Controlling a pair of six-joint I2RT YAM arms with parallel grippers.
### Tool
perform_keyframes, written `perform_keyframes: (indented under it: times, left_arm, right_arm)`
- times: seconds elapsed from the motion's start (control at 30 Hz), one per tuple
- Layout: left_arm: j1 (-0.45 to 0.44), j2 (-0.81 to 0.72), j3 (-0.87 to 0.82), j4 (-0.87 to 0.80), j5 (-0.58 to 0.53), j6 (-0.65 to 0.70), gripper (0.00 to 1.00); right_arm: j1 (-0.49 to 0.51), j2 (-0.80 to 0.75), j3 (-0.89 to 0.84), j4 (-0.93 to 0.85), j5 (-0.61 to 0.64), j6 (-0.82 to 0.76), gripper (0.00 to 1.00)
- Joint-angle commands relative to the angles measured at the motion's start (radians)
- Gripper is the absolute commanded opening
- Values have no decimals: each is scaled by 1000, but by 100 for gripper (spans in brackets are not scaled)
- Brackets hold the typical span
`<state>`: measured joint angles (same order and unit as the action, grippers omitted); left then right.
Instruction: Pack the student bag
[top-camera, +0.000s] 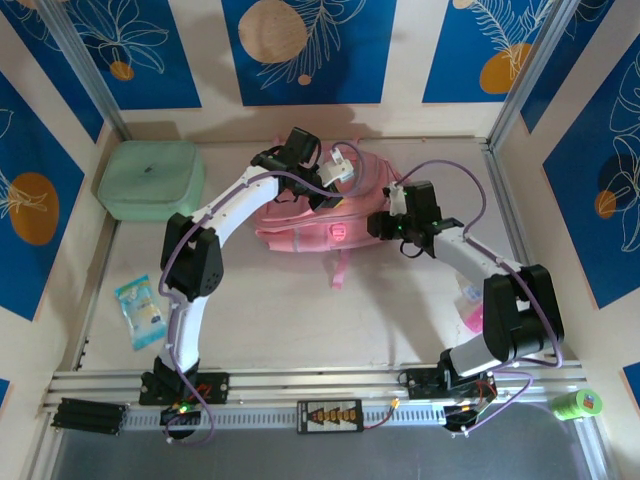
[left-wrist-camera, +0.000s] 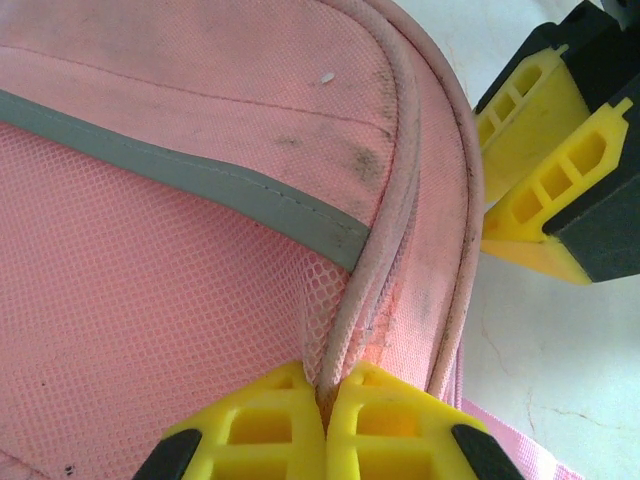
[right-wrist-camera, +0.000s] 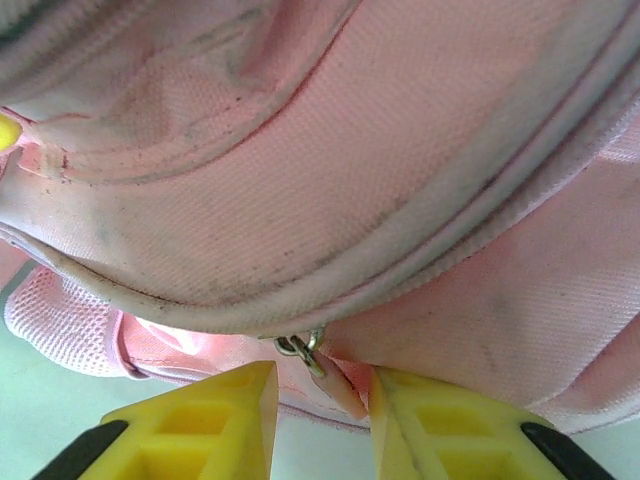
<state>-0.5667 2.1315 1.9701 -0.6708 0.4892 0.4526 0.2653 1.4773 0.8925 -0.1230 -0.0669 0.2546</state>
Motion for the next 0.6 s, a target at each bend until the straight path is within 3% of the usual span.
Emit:
perform_keyframes:
  times: [0.0, 0.3, 0.57]
  left_arm:
    - [9, -15, 0, -47, 42, -8, 0]
    - [9, -14, -1, -53, 43, -10, 0]
    - [10, -10, -5, -65, 4, -4, 0]
  right_arm:
    - [12, -10, 35, -14, 58, -32, 29]
    - [43, 38, 75, -21, 124, -53, 26]
    - [49, 16, 32, 2, 276, 4, 8]
